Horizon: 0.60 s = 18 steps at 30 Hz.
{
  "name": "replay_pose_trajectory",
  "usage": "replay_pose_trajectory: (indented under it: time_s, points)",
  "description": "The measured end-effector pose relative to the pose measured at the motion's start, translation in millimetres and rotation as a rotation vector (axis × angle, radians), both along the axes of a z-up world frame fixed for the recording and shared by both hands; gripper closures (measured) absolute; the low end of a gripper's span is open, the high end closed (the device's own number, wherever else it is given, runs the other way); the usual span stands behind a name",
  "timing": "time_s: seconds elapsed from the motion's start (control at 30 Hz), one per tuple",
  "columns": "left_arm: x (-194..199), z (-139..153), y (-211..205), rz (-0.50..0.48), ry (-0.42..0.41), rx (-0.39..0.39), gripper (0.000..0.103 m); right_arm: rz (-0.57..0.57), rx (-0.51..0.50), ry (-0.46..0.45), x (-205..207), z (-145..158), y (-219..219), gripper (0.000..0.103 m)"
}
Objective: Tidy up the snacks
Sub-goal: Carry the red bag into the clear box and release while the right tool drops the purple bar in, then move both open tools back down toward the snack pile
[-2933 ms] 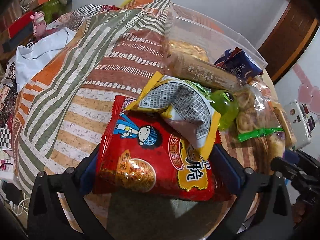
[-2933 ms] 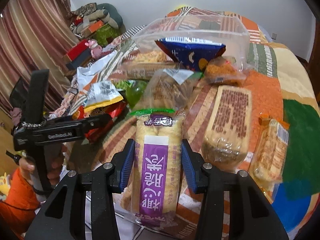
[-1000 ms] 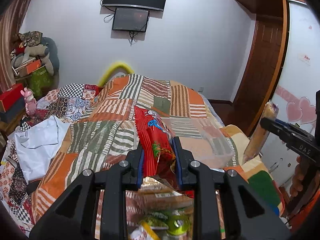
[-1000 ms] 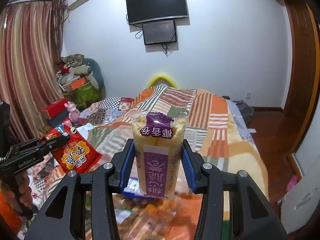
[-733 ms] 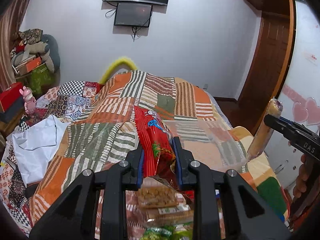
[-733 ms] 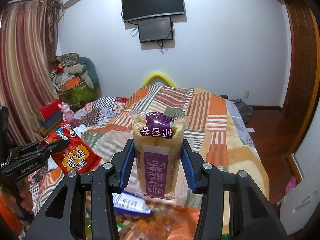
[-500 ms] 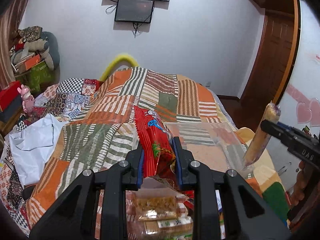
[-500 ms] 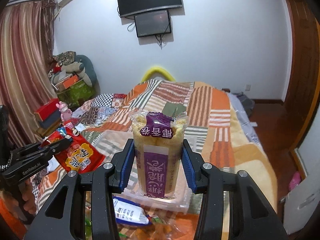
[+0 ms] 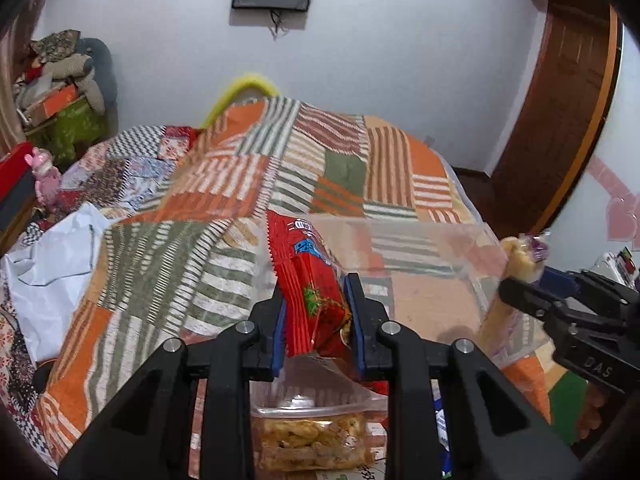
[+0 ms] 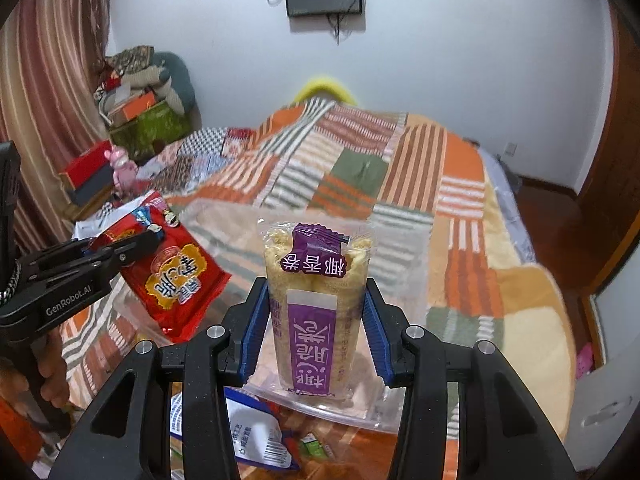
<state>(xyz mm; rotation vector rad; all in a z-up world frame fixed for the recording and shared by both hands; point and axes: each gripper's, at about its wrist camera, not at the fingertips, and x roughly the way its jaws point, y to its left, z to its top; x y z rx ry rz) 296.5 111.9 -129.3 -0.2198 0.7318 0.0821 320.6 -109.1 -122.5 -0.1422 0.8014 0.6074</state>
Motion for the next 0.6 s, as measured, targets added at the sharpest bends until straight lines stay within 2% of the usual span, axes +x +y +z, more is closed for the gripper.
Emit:
replay_pose_trajectory:
  time_s: [0.07,0.17,0.2,0.23,0.3,0.43,0.6]
  points:
    - [1,-4,-4,-0.008,0.012,0.011,0.075,0.007,-0.004,0.027,2,-5,2,0.061]
    - [1,-8,-12,-0.018,0.035,0.064,0.069,0.003,-0.038,0.021,-1,-8,3,0.060]
    - [1,-8,-13,-0.023,0.039,0.071,0.066,0.006,-0.045,0.022,-2,-8,3,0.053]
    - [-1,-9,-14,-0.026,0.043,0.074,0.064,0.002,-0.049,0.017,-3,-7,3,0.041]
    - [-6,-8,-12,-0.021,0.040,0.071,0.056,-0.014,-0.050,-0.019,-8,-2,0,0.030]
    - [-19,0,-8,-0.012,0.027,0.067,0.043,-0.008,-0.044,-0.054,-17,9,-5,0.030]
    - [-43,15,-8,-0.007,0.009,0.083,0.033,0.000,-0.029,-0.088,-35,23,-14,0.028]
